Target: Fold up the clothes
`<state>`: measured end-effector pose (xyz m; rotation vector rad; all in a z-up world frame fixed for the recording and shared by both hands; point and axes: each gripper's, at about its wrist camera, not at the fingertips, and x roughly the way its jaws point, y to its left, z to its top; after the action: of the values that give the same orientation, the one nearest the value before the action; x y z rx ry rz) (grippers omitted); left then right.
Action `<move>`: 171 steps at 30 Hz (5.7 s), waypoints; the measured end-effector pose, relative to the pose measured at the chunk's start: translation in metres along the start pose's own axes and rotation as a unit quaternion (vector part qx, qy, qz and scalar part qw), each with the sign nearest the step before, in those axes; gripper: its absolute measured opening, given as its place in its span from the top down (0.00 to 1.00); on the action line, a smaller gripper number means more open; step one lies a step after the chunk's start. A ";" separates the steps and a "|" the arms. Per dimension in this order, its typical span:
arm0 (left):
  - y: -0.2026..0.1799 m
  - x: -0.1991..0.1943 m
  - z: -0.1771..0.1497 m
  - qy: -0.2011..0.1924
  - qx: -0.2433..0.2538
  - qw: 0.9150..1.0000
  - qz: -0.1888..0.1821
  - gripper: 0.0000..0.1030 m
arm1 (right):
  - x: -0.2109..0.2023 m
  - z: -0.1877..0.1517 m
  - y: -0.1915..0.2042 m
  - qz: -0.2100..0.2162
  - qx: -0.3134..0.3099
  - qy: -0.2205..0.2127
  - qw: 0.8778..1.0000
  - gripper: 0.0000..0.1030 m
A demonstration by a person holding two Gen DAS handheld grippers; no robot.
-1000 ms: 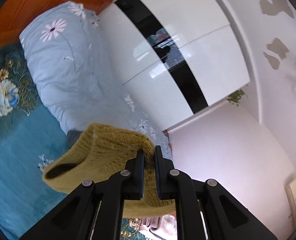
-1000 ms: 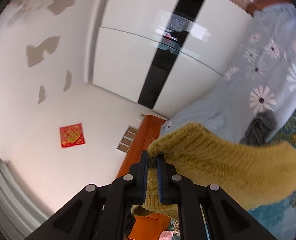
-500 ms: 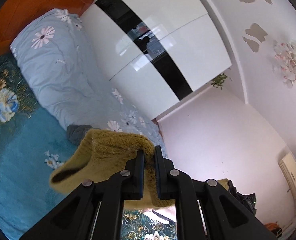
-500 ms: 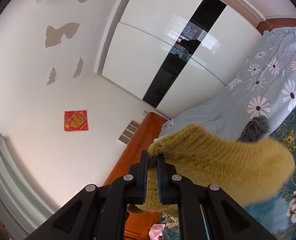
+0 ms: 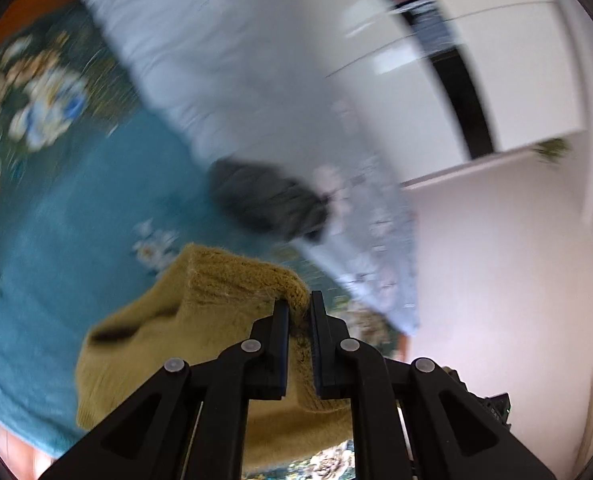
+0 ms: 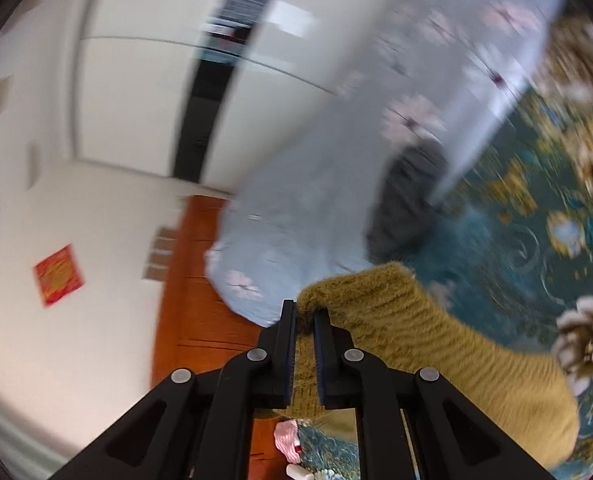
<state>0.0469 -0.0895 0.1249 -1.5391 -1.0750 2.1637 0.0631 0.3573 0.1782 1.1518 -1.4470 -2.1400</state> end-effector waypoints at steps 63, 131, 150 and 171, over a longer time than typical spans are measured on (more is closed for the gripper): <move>0.088 0.149 0.069 0.023 -0.121 0.989 0.087 0.92 | 0.233 0.104 -0.121 -0.152 -0.002 0.103 0.983 0.93; 0.217 0.187 0.063 0.042 -0.199 0.960 0.193 0.92 | 0.160 0.080 -0.286 -0.223 0.148 0.084 0.960 0.92; 0.241 0.201 -0.045 0.101 -0.254 0.934 0.231 0.55 | 0.148 -0.011 -0.320 -0.282 0.166 0.160 0.931 0.46; 0.238 0.199 -0.096 0.133 -0.197 0.945 0.224 0.90 | 0.118 -0.048 -0.298 -0.329 0.061 0.169 0.927 0.90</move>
<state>0.0998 -0.0937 -0.1953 -2.3825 -1.2066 1.9858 0.0769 0.3825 -0.1447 2.1763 -1.1467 -2.0804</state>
